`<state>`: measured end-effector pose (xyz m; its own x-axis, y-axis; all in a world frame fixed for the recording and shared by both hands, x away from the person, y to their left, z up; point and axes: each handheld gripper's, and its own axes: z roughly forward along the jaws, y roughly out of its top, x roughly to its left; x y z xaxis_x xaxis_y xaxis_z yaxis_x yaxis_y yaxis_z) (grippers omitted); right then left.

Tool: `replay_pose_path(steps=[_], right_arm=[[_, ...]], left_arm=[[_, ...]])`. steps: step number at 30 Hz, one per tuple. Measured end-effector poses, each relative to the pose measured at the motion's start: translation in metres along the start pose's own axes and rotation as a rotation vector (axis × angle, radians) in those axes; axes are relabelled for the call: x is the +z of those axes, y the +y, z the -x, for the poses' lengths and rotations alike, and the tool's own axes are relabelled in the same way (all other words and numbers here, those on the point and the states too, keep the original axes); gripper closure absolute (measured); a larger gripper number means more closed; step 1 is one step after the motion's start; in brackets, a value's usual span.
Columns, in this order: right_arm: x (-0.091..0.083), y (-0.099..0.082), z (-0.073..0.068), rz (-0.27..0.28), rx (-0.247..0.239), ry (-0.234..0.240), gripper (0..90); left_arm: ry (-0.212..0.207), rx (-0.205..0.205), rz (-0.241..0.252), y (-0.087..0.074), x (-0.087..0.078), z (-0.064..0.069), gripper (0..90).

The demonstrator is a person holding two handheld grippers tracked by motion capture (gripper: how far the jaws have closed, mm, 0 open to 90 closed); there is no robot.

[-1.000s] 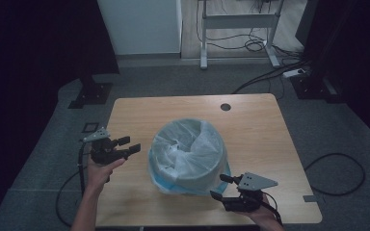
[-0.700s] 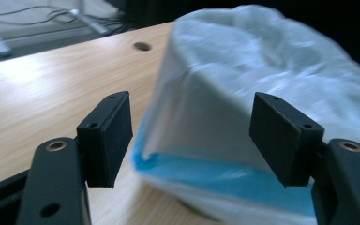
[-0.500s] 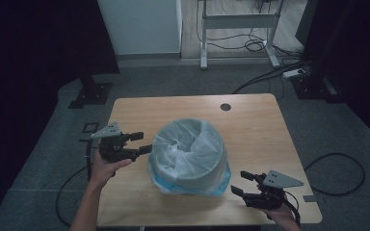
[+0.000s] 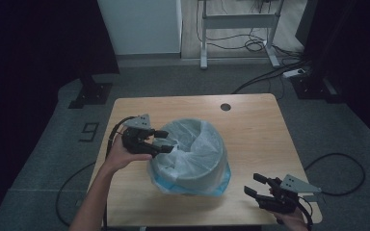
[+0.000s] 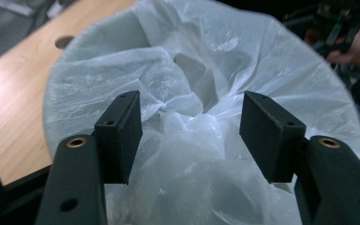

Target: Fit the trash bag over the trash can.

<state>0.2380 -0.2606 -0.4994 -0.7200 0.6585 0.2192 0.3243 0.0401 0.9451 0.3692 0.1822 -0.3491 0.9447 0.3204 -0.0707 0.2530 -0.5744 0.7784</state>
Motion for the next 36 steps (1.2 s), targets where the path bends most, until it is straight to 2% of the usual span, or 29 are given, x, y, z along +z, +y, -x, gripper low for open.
replay_pose_path(steps=[1, 2, 3, 7, 10, 12, 13, 16, 18, 21, 25, 28, 32, 36], right_arm=[[0.000, 0.000, 0.000, 0.000, 0.000, 0.000, 33.0], [-0.001, -0.001, 0.000, 0.000, 0.002, 0.000, 33.2], [-0.001, -0.001, 0.000, -0.001, 0.003, -0.001, 33.3], [-0.001, -0.003, 0.002, -0.003, 0.009, -0.002, 33.7], [-0.001, -0.004, 0.002, -0.004, 0.013, -0.002, 33.7], [-0.002, -0.004, 0.002, -0.003, 0.017, -0.001, 33.8], [-0.002, -0.004, 0.002, -0.003, 0.017, -0.001, 33.8], [-0.002, -0.004, 0.001, -0.004, 0.016, 0.001, 33.9], [-0.002, -0.004, 0.001, -0.004, 0.017, 0.003, 33.9], [-0.002, -0.005, 0.001, -0.005, 0.017, 0.002, 33.9], [-0.004, -0.005, 0.001, -0.001, 0.020, 0.002, 33.9], [-0.004, -0.004, 0.001, 0.002, 0.021, 0.000, 33.9], [-0.004, -0.004, 0.000, 0.002, 0.019, 0.000, 34.0], [-0.005, -0.005, 0.001, 0.003, 0.020, -0.003, 34.3]], left_arm=[[0.000, 0.000, 0.000, 0.000, 0.000, 0.000, 40.3], [-0.012, 0.015, -0.045, 0.004, 0.006, -0.002, 41.3], [-0.012, 0.015, -0.045, 0.004, 0.006, -0.002, 42.5], [-0.012, 0.055, -0.159, 0.013, 0.020, -0.002, 45.5], [-0.027, 0.077, -0.225, 0.019, 0.030, -0.001, 46.9], [-0.018, 0.091, -0.285, 0.024, 0.039, -0.001, 47.5], [-0.018, 0.091, -0.285, 0.024, 0.039, -0.001, 47.5], [-0.021, 0.089, -0.359, 0.026, 0.051, -0.002, 47.5], [-0.024, 0.088, -0.381, 0.026, 0.057, -0.003, 47.4], [-0.023, 0.092, -0.376, 0.027, 0.058, -0.002, 46.6], [-0.034, 0.100, -0.302, 0.033, 0.043, -0.001, 46.7], [-0.056, 0.107, -0.204, 0.043, 0.029, 0.000, 47.3], [-0.071, 0.122, -0.177, 0.054, 0.033, 0.002, 49.2], [-0.099, 0.141, -0.187, 0.071, 0.052, 0.005, 51.0]])
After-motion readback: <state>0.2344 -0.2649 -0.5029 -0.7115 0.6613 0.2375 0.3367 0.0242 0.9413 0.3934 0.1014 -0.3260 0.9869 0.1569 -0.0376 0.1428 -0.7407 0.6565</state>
